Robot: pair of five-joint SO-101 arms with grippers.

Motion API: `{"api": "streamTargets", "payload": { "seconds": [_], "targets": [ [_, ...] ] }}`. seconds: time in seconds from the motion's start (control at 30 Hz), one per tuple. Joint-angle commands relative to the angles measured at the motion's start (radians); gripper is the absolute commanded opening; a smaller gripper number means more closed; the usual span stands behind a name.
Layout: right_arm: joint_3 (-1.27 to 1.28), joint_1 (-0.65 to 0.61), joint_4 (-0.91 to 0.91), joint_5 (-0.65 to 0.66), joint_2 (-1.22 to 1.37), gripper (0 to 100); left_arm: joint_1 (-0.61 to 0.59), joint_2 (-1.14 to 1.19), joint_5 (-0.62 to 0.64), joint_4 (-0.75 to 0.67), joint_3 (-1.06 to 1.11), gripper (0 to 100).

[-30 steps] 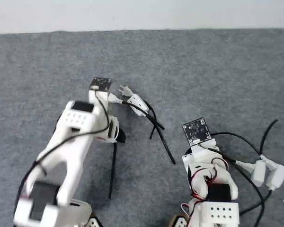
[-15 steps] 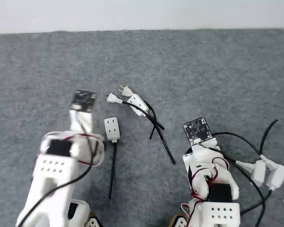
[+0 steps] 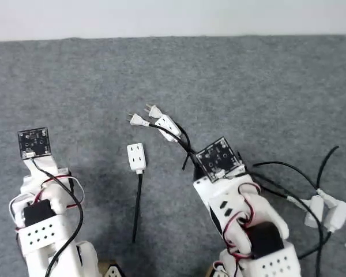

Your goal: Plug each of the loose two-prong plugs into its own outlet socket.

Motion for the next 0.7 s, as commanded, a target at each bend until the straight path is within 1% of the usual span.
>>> {"api": "streamTargets", "payload": {
  "seconds": [0.0,0.1,0.13,0.17,0.3,0.4,0.47,0.6,0.67],
  "targets": [
    [-0.247,-0.033,-0.015,-0.011,0.234,8.3,-0.009,-0.018,-0.009,-0.035,-0.008,6],
    [-0.425,-0.067,-0.015,0.063,0.444,8.2,-0.023,-0.017,-0.002,-0.083,-0.004,6],
    [-0.479,-0.084,-0.015,0.095,0.512,8.1,-0.048,-0.012,0.0,-0.098,-0.005,6],
    [-0.525,-0.099,-0.018,0.132,0.581,8.1,-0.075,-0.005,0.021,-0.118,-0.01,6],
    [-0.666,-0.128,-0.059,0.313,0.858,8.0,-0.173,0.048,0.198,-0.201,-0.033,6],
    [-0.726,-0.124,-0.11,0.414,1.043,8.0,-0.196,0.115,0.216,-0.206,-0.074,6],
    [-0.74,-0.105,-0.153,0.44,1.148,8.0,-0.196,0.164,0.216,-0.206,-0.096,6],
    [-0.735,-0.059,-0.26,0.44,1.307,7.9,-0.196,0.265,0.215,-0.209,-0.148,7],
    [-0.738,-0.047,-0.298,0.445,1.372,7.9,-0.196,0.31,0.189,-0.232,-0.163,7]
  ]
}}
